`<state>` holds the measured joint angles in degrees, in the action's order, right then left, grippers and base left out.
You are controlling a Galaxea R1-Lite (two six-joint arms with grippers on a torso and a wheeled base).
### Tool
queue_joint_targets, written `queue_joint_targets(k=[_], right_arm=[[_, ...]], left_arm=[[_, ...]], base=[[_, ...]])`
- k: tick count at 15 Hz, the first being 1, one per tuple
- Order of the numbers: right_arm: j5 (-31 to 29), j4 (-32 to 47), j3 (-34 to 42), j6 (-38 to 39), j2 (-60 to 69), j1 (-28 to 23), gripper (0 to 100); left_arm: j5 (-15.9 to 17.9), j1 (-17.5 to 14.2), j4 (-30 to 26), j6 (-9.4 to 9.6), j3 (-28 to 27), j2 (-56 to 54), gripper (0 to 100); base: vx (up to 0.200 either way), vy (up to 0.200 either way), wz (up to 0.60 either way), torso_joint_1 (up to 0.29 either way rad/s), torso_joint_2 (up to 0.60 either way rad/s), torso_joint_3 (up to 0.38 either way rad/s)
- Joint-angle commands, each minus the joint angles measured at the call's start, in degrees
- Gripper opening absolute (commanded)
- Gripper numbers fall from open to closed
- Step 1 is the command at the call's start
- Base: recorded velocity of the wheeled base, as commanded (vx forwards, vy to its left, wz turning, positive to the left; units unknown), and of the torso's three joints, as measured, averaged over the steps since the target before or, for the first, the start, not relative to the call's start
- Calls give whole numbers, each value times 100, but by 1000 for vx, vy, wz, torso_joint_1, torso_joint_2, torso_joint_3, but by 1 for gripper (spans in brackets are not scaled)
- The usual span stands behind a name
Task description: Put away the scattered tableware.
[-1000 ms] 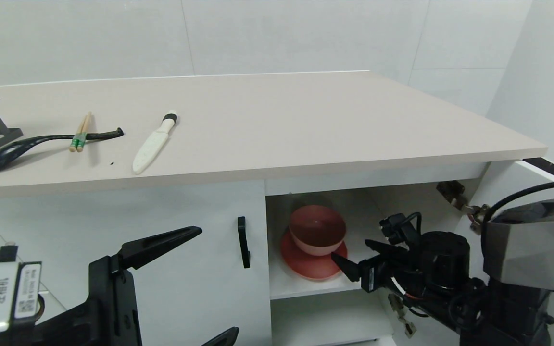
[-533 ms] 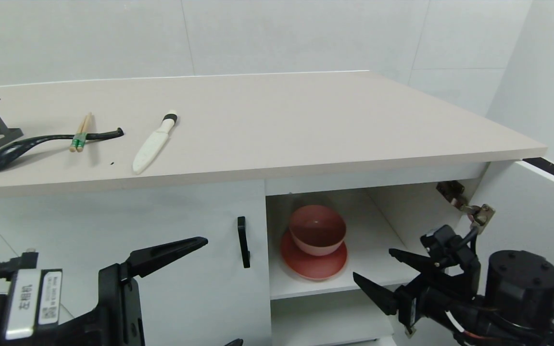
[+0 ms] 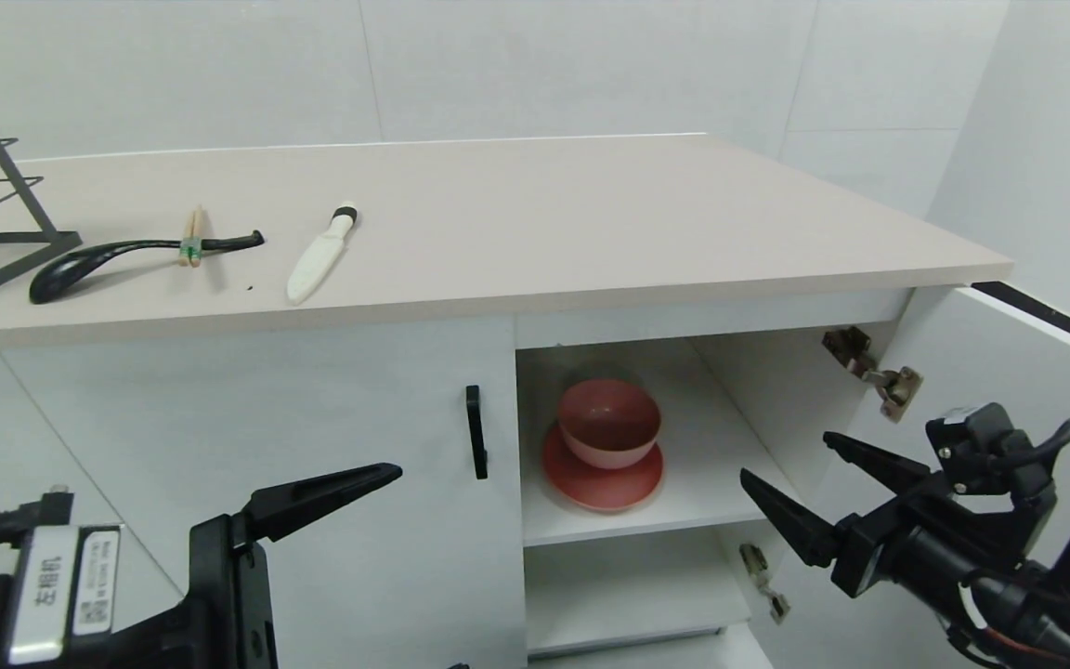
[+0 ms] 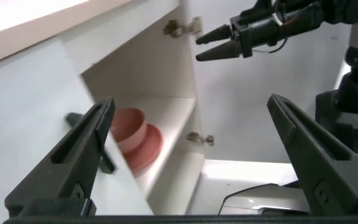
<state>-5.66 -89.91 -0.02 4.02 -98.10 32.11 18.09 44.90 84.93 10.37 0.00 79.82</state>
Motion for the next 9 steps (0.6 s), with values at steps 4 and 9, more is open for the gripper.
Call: queue_joint_targets(k=[4,9], right_arm=[[-357,122,2,-16,493,32,100],[-480,2056,2,-314,2735,-355,100]], left_arm=[[-306,-113,-231,-53,0,-617,100],[-930,-1633,-1295,-334,0,-2041,100]], base=[[-200,0,0,0,1,-1],[-120,0,0,0,1,2]])
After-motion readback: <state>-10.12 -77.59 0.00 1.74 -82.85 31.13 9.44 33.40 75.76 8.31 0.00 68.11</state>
